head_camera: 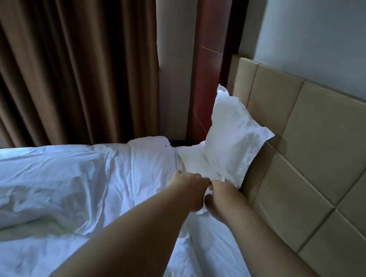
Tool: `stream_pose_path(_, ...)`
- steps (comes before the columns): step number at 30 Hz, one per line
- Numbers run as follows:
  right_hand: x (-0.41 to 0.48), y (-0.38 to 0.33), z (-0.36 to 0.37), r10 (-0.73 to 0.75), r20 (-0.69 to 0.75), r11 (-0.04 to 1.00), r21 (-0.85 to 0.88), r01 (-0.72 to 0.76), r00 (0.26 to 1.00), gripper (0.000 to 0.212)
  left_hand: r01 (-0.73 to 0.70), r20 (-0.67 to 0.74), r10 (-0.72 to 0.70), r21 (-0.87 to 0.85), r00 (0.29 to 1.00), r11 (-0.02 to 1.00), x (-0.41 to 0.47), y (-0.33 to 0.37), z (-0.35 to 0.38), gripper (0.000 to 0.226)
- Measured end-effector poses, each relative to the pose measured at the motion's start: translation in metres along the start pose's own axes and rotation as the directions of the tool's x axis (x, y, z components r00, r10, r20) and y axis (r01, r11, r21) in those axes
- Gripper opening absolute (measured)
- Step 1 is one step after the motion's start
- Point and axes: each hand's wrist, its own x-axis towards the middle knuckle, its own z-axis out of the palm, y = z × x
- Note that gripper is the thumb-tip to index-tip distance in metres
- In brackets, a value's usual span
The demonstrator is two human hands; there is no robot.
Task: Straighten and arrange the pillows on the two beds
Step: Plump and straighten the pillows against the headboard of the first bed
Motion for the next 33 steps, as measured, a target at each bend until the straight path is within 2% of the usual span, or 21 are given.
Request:
stream_pose_path(5,-0.038,-0.080,0.025,-0.036,0.019,0.998,-0.060,0.037,0.999,0.037,0.062,0.022,-0.060,-0.058,0.998,0.996,-0.069,-0.072,0.011,0.046)
stream_pose_path(8,-0.064,-0.140,0.054,-0.088,0.010,0.994,-0.057,0.088,0.996,0.028,0.107,0.014,-0.106,-0.103,0.994,0.989,-0.127,-0.129,0.021,0.047)
stream_pose_path(12,-0.102,-0.215,0.100,-0.108,0.046,0.991,-0.073,0.111,0.993,0.035,0.180,0.048,-0.175,-0.149,0.983,0.972,-0.204,-0.205,0.045,0.050)
stream_pose_path(18,-0.132,-0.296,0.131,-0.142,0.053,0.987,-0.065,0.146,0.988,0.025,0.274,0.043,-0.271,-0.212,0.961,0.938,-0.268,-0.280,0.057,0.052)
stream_pose_path(24,-0.113,-0.324,0.140,-0.149,0.036,0.986,-0.066,0.151,0.988,0.006,0.236,-0.013,-0.246,-0.238,0.969,0.942,-0.255,-0.306,0.067,0.052)
stream_pose_path(31,-0.028,-0.326,0.159,-0.114,0.067,0.993,-0.016,0.116,0.991,0.006,0.192,0.010,-0.195,-0.229,0.981,0.954,-0.173,-0.337,0.095,0.050)
stream_pose_path(33,0.006,-0.322,0.165,-0.101,0.072,0.995,0.026,0.100,0.992,0.014,0.192,0.033,-0.189,-0.211,0.981,0.959,-0.140,-0.347,0.105,0.049)
